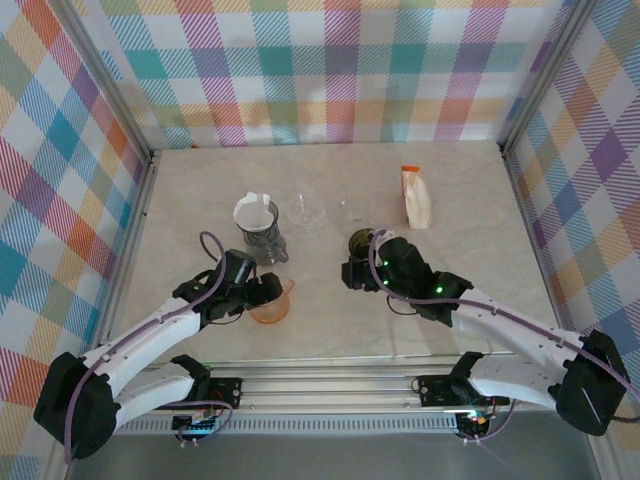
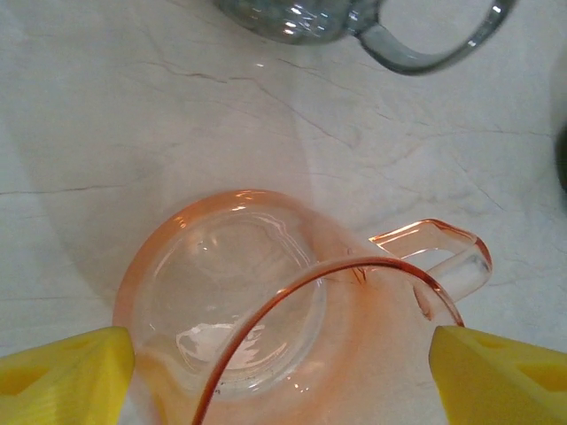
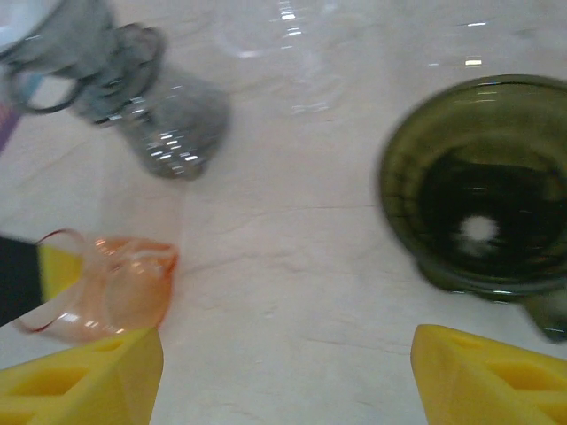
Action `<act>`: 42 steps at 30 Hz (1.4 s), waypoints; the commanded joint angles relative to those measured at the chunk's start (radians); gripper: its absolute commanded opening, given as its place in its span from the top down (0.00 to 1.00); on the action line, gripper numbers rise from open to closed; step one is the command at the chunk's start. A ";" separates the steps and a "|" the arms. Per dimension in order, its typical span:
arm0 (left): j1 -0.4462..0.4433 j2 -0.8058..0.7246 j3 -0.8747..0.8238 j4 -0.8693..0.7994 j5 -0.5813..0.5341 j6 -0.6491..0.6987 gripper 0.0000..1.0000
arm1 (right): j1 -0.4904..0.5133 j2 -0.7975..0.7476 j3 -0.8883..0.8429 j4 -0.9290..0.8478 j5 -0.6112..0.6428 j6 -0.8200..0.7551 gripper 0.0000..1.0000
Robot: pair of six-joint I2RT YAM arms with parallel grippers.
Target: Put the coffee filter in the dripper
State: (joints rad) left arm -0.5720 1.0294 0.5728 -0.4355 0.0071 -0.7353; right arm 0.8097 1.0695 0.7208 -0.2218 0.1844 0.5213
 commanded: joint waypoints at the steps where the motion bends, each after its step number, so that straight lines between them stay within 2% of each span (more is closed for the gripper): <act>1: -0.057 0.036 -0.007 0.096 0.061 0.011 0.14 | -0.053 0.016 0.048 -0.103 -0.011 -0.049 0.27; 7: -0.145 0.151 0.042 0.149 0.081 0.015 0.14 | -0.109 0.119 0.128 -0.100 -0.085 -0.130 0.27; 12: -0.200 0.228 0.077 0.219 0.117 0.037 0.15 | -0.137 0.211 0.221 -0.192 -0.024 -0.130 0.28; 16: -0.254 0.283 0.104 0.255 0.143 0.043 0.15 | -0.188 0.207 0.175 -0.160 -0.035 -0.121 0.28; 20: -0.290 0.325 0.154 0.234 0.146 0.053 0.15 | -0.226 0.167 0.108 -0.090 -0.100 -0.147 0.26; 24: -0.289 0.257 0.166 0.172 0.101 0.041 0.11 | -0.244 0.154 0.076 -0.079 -0.127 -0.186 0.26; 30: -0.290 0.047 0.195 0.017 0.036 0.021 0.04 | -0.288 0.141 -0.024 0.027 -0.203 -0.225 0.28; 36: -0.289 -0.084 0.214 -0.128 -0.016 0.031 0.03 | -0.302 0.220 -0.042 0.099 -0.217 -0.269 0.29; 39: -0.289 -0.122 0.200 -0.158 -0.033 0.026 0.03 | -0.301 0.263 -0.043 0.129 -0.225 -0.286 0.33; 42: -0.288 -0.148 0.183 -0.164 -0.047 0.017 0.03 | -0.302 0.290 -0.042 0.144 -0.231 -0.284 0.42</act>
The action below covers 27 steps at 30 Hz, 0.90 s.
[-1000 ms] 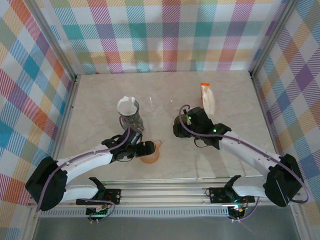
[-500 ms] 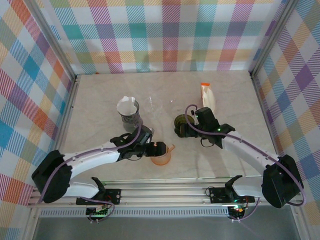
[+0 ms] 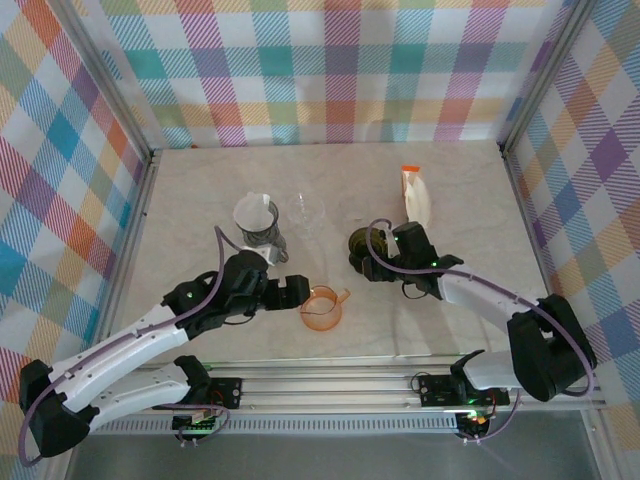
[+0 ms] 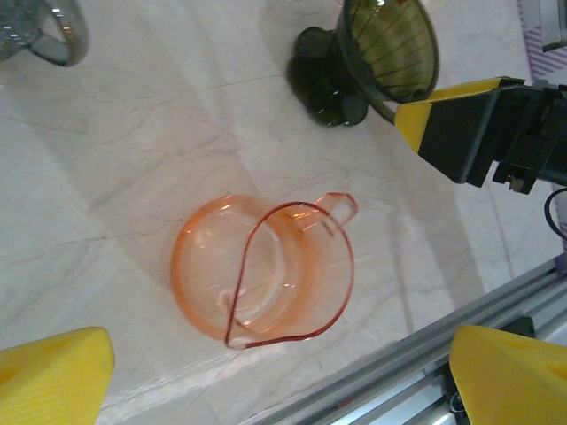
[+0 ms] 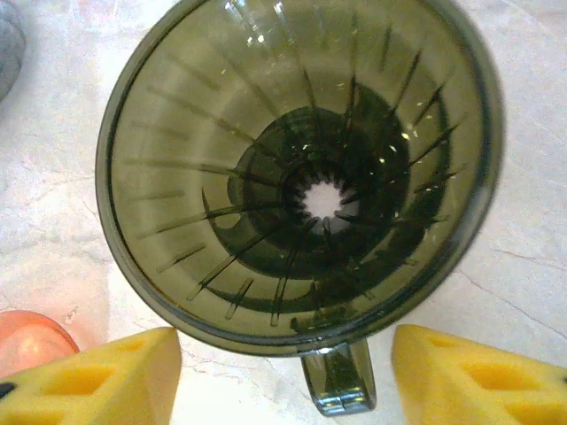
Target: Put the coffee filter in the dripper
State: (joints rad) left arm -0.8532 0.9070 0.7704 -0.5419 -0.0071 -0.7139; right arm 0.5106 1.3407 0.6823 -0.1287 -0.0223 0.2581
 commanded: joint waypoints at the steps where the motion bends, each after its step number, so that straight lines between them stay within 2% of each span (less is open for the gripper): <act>1: -0.006 -0.030 -0.019 -0.061 -0.035 -0.009 0.03 | -0.003 0.023 -0.003 0.053 -0.019 -0.020 0.44; 6: -0.006 -0.022 -0.028 -0.056 -0.031 -0.018 0.03 | -0.002 0.030 -0.003 0.055 0.017 -0.013 0.59; 10: -0.006 -0.016 -0.028 -0.054 -0.025 -0.023 0.03 | 0.000 0.007 -0.005 0.043 0.031 -0.013 0.77; 15: -0.005 -0.039 -0.020 -0.079 -0.052 -0.024 0.02 | 0.025 -0.072 -0.008 -0.021 0.062 -0.004 0.90; 21: -0.004 -0.092 -0.002 -0.159 -0.134 -0.032 0.02 | 0.136 -0.293 0.005 -0.178 0.113 0.016 0.95; 24: -0.005 -0.118 0.011 -0.207 -0.167 -0.037 0.01 | 0.228 -0.385 0.049 -0.280 0.079 0.029 0.96; 27: -0.004 -0.144 0.020 -0.229 -0.180 -0.035 0.00 | 0.351 -0.405 0.117 -0.392 0.078 0.030 0.96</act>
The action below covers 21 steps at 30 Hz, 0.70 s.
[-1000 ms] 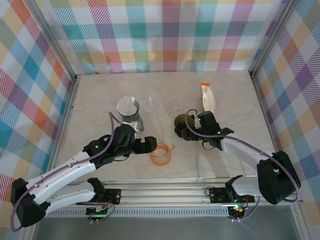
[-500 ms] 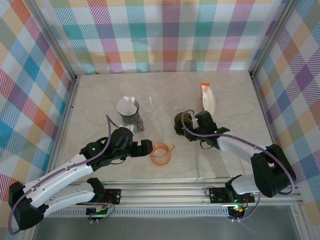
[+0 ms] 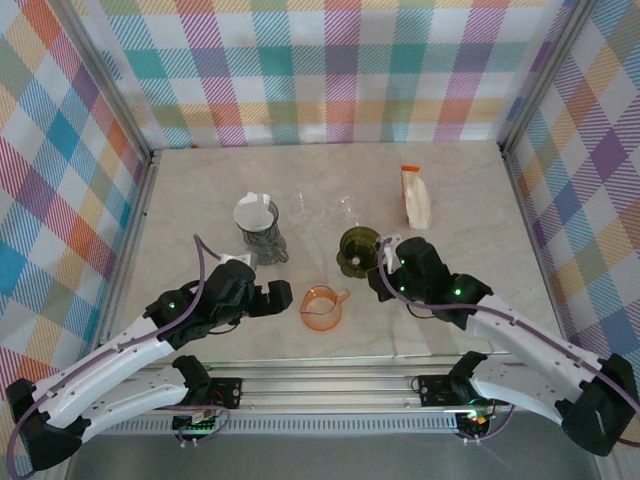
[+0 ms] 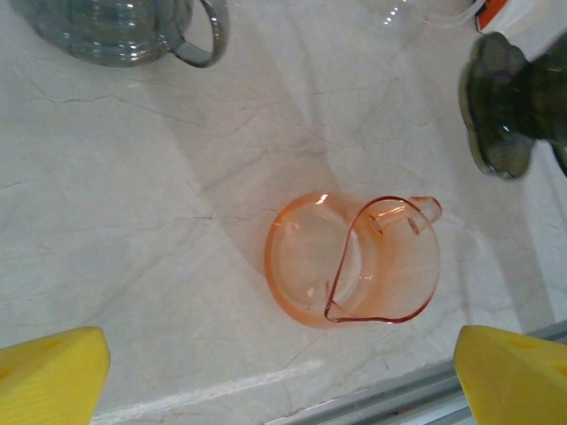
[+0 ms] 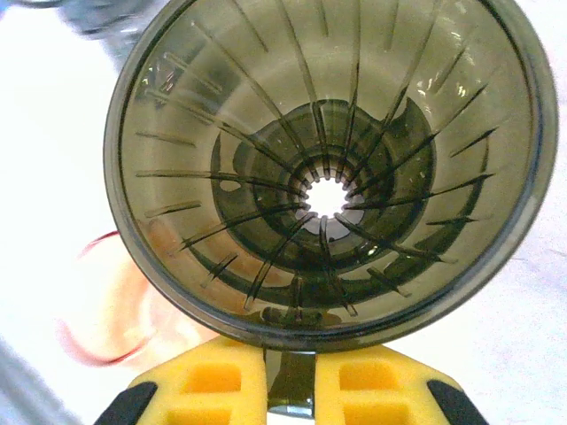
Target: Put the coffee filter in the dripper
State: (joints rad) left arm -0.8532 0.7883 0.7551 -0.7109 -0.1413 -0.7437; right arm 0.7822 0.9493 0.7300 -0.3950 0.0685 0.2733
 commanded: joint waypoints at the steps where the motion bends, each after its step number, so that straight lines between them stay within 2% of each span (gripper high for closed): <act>1: -0.005 -0.034 0.039 -0.066 -0.051 -0.006 0.00 | 0.120 -0.009 0.092 -0.154 -0.013 0.016 0.96; 9: -0.003 -0.079 0.073 -0.121 -0.117 -0.006 0.00 | 0.306 0.120 0.233 -0.250 0.037 -0.006 0.97; 21: -0.001 -0.093 0.055 -0.116 -0.114 -0.001 0.00 | 0.344 0.251 0.287 -0.214 0.102 -0.021 0.98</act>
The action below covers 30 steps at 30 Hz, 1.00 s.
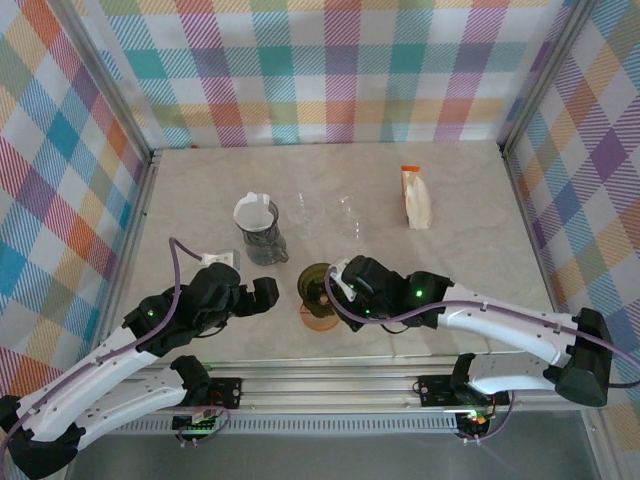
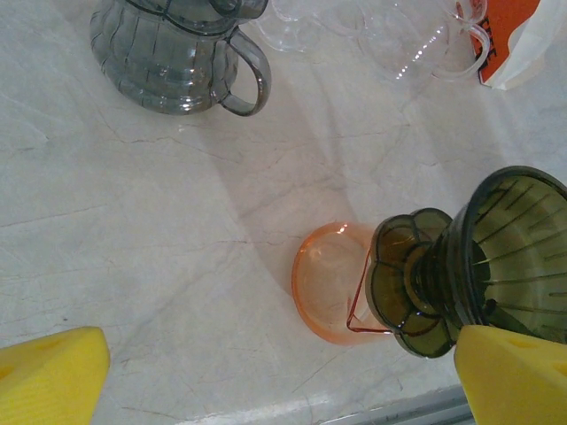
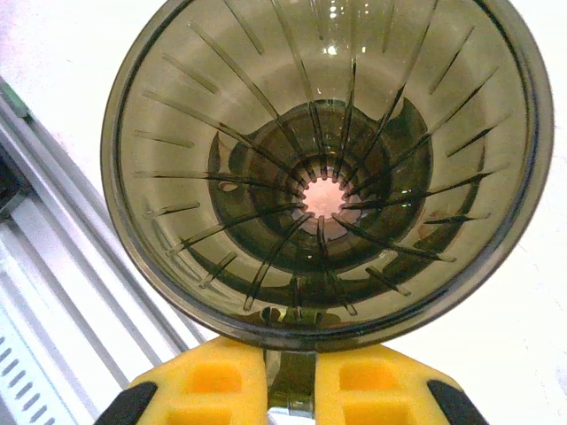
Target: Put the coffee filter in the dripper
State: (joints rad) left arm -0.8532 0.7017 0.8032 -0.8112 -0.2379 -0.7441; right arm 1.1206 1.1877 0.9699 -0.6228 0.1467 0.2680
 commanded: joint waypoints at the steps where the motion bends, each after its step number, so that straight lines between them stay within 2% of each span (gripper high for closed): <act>1: -0.002 -0.005 0.006 -0.013 -0.015 0.002 0.00 | 0.006 0.017 0.048 0.018 0.021 -0.016 0.98; 20: 0.005 -0.003 -0.023 0.010 0.001 0.000 0.00 | 0.006 0.063 0.041 0.042 -0.032 0.029 0.94; 30: 0.008 -0.001 -0.028 0.018 0.004 -0.004 0.00 | 0.006 0.042 0.105 0.042 0.014 0.001 0.99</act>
State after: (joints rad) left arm -0.8524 0.7048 0.7895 -0.8101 -0.2337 -0.7441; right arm 1.1206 1.2469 1.0149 -0.6006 0.1493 0.2787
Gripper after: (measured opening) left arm 0.999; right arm 0.123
